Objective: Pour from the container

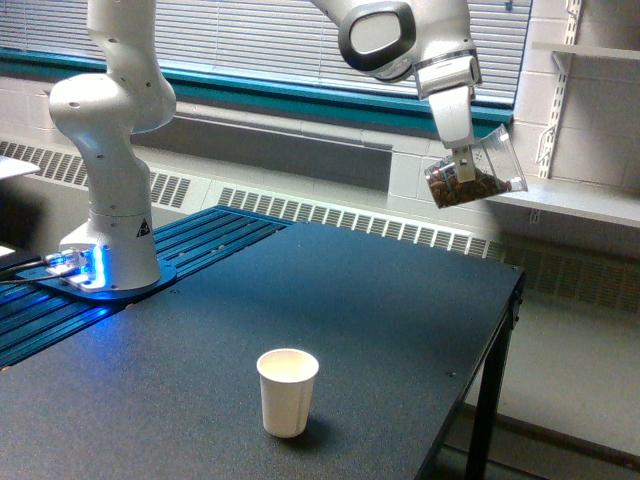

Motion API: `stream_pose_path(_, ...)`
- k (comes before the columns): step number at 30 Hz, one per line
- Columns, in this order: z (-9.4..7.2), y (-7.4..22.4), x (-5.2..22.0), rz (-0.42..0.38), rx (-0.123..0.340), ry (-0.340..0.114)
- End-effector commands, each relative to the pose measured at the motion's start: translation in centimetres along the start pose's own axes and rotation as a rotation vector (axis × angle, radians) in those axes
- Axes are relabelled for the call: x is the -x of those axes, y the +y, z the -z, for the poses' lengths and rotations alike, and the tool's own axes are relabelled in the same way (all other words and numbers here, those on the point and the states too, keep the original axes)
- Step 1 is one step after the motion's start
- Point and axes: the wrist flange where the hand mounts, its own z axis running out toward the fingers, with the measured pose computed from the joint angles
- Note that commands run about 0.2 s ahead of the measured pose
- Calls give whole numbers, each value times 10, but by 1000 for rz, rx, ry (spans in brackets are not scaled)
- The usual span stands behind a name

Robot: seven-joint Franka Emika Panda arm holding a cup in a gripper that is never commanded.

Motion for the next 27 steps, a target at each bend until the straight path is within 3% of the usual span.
stream_pose_path(1,-2,5,-3,-15,9,1)
stream_pose_path(14,-11,22,0,-37,6,4)
stream_pose_path(27,-27,90,1,-96,67,14)
